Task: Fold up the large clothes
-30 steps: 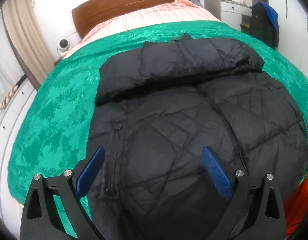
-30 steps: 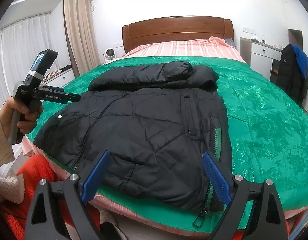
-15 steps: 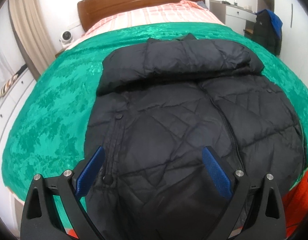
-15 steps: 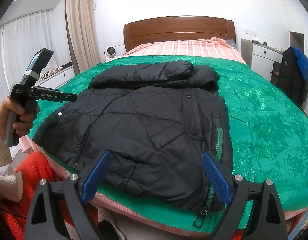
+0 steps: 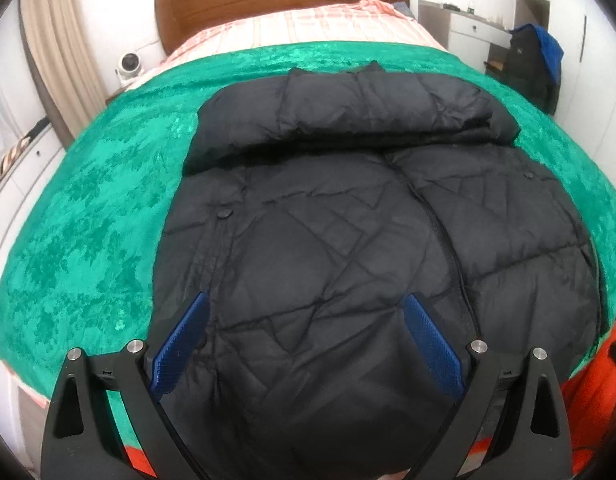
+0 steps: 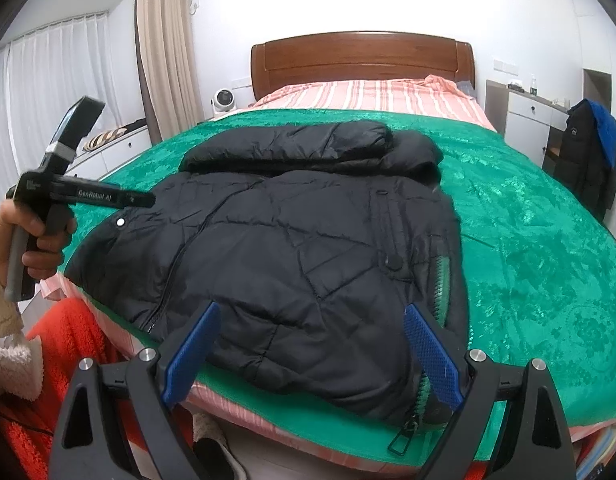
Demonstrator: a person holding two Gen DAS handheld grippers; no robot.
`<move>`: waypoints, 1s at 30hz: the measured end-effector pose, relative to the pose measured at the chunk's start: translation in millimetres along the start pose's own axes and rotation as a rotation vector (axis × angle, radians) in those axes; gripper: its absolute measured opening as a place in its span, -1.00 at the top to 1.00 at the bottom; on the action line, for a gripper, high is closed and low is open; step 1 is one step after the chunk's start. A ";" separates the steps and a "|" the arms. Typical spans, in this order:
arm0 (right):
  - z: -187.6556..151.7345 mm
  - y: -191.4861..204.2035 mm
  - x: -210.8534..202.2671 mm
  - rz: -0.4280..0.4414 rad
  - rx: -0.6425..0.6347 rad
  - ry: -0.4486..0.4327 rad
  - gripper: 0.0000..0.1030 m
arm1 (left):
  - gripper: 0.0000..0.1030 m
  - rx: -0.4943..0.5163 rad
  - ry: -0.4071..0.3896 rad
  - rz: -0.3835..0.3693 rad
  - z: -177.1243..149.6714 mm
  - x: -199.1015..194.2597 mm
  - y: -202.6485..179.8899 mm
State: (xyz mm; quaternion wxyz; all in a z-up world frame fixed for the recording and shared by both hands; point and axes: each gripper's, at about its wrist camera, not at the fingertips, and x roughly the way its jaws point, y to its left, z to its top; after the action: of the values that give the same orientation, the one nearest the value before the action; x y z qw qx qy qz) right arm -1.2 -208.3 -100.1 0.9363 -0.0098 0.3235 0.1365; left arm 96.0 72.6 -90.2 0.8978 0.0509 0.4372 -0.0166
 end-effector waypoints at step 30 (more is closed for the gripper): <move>21.4 -71.8 9.1 -0.098 0.214 0.088 -0.78 | -0.90 -0.144 0.070 0.231 -37.6 2.2 74.0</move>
State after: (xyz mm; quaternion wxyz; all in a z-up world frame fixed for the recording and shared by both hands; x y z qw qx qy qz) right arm 37.4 -272.8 -93.7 0.9224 0.0685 0.3761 0.0548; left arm 73.3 150.2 -109.3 0.8793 0.0371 0.4594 0.1201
